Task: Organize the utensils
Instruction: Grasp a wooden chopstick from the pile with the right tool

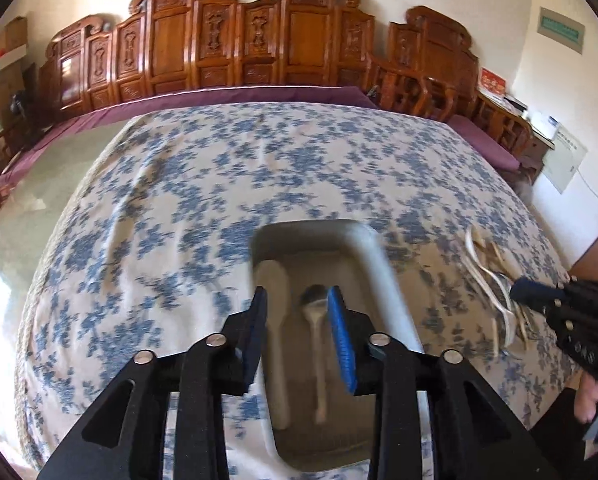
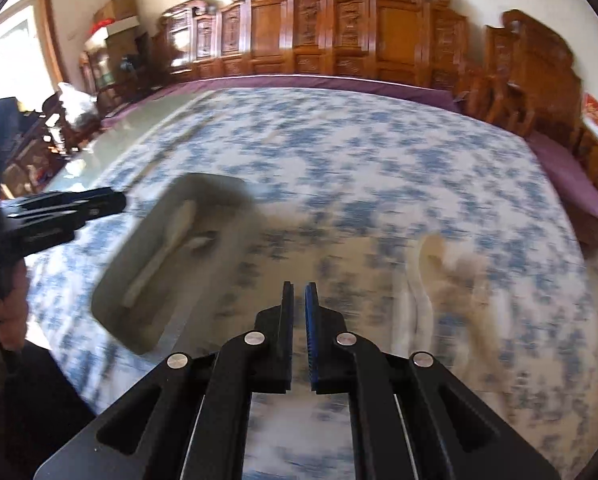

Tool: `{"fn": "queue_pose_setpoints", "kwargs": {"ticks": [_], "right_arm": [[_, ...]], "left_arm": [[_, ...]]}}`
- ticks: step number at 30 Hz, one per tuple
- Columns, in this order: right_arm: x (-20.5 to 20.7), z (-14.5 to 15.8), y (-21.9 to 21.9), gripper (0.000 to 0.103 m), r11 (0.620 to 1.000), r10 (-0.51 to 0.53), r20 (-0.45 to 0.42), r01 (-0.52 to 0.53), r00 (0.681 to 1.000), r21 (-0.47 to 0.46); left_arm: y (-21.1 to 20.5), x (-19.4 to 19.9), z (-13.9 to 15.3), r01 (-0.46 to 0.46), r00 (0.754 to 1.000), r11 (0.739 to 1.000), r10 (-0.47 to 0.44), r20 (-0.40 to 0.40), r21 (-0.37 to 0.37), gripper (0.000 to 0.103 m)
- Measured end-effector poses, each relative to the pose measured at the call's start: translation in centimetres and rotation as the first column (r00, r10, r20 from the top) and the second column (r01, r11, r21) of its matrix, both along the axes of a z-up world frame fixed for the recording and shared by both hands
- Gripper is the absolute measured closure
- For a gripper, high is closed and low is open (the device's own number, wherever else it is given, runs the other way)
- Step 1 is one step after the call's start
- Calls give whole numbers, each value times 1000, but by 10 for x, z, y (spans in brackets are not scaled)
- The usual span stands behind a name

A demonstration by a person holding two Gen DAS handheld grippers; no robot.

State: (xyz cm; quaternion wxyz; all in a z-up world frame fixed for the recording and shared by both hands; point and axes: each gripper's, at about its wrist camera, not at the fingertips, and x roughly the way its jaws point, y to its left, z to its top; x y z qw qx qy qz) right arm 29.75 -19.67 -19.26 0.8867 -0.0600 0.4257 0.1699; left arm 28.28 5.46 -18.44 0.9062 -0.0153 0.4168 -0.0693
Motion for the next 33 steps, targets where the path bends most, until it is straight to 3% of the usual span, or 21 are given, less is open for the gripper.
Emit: {"fn": "queue_pose_setpoints", "kwargs": {"ticks": [8, 12, 15, 24, 33], "right_arm": [[-2, -11, -83, 90, 993, -108, 8, 108, 994, -38], [-6, -15, -107, 81, 991, -133, 15, 133, 991, -26], [-7, -21, -122, 80, 990, -142, 17, 143, 990, -23], [18, -58, -147, 80, 997, -75, -43, 74, 996, -29], [24, -87, -155, 80, 1000, -1, -141, 0, 990, -8]], "left_arm": [[-54, -2, -6, 53, 999, 999, -53, -6, -5, 56], [-77, -7, -12, 51, 999, 998, -51, -13, -34, 54], [-95, -12, -13, 66, 998, 997, -66, -12, -40, 54], [-148, -19, -18, 132, 991, 989, -130, -22, 62, 53], [-184, -24, -26, 177, 984, 980, -172, -54, 94, 53]]}}
